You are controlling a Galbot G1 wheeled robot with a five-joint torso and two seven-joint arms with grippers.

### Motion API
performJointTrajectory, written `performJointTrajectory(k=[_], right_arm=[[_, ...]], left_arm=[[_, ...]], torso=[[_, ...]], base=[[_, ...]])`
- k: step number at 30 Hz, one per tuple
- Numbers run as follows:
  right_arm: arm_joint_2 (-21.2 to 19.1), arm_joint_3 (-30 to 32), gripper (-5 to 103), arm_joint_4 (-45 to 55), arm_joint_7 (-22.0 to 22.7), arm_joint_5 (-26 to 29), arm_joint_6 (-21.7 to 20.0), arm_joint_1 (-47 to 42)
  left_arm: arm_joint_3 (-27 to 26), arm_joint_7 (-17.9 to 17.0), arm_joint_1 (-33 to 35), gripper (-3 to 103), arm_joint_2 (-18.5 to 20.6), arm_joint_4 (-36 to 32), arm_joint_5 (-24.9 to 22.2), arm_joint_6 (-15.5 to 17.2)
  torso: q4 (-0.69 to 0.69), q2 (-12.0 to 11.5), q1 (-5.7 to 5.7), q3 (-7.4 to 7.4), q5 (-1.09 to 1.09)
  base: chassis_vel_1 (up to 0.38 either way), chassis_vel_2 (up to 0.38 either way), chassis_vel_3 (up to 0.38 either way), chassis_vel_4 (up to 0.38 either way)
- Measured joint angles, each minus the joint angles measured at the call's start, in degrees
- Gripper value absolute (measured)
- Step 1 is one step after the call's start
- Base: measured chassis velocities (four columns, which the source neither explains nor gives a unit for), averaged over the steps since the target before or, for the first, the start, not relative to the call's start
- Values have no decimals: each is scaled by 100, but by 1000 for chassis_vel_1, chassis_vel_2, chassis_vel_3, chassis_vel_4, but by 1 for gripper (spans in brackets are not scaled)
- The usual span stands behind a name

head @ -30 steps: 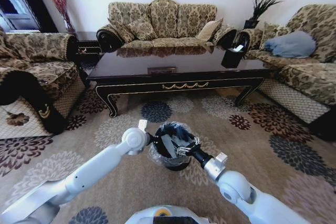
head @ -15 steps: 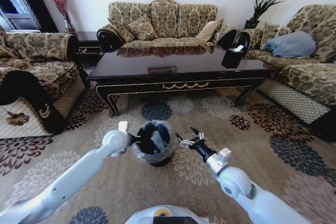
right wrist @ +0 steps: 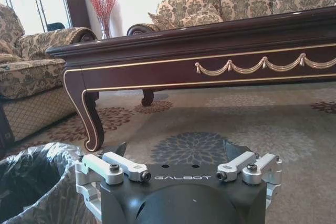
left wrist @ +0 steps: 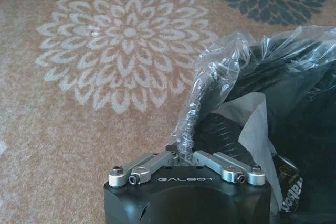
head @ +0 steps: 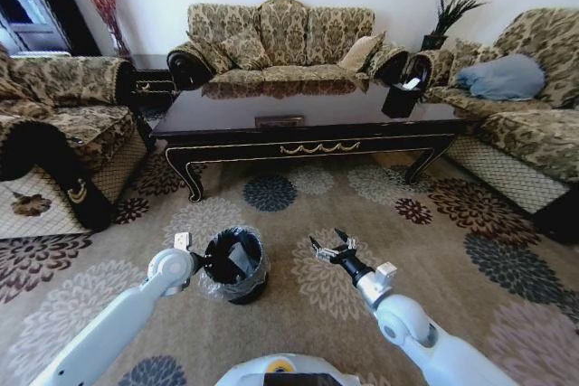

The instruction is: Move to the front of the table and pick up the trash from the floor, then place it into the trash bin.

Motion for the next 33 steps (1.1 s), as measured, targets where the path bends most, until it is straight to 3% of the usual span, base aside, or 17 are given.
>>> performJointTrajectory(k=[2,6,15,20,21,24,25,27,30,33], right_arm=[[0,2,100,1,-1,-16,4,-18],[-2,38,100,31,-1,-37,13,-71],[-1,105,100,119,22,-32,15,-99],[94,183,100,171,29,-85,18,-228],[94,183,100,171,29,-85,18,-228],[206,221,100,186,29,-106,47,-240],[206,221,100,186,29,-106,47,-240],[300,307,100,198,27,-159,145,-252],[393,447,100,203,15,-227,266,-313],[602,775,100,83,-182,-644,631,-477]], left_arm=[[-30,-1,13,1,4,-29,-2,0],[-105,-9,36,23,32,-165,-10,-2],[-394,-13,277,50,73,-438,146,-2],[-945,302,932,71,164,-961,740,0],[-945,302,932,71,164,-961,740,0],[-1276,495,1168,87,158,-1240,1032,-27],[-1276,495,1168,87,158,-1240,1032,-27],[-1583,735,1309,97,113,-1489,1190,-190],[-1809,951,1501,99,30,-1694,1441,-369],[-2229,1572,2033,100,-203,-1985,2257,-726]], torso=[[-1,0,0,0,0],[0,0,0,0,0],[-1,0,0,0,1],[1,0,0,-1,0],[1,0,0,-1,0],[1,0,0,-1,2],[1,0,0,-1,2],[0,0,0,0,1],[0,0,0,0,2],[0,0,0,-1,1]], base=[[0,0,0,0],[0,0,0,0],[0,0,0,0],[0,0,0,0],[0,0,0,0],[0,0,0,0],[0,0,0,0],[0,0,0,0],[0,0,0,0],[0,0,0,0]])
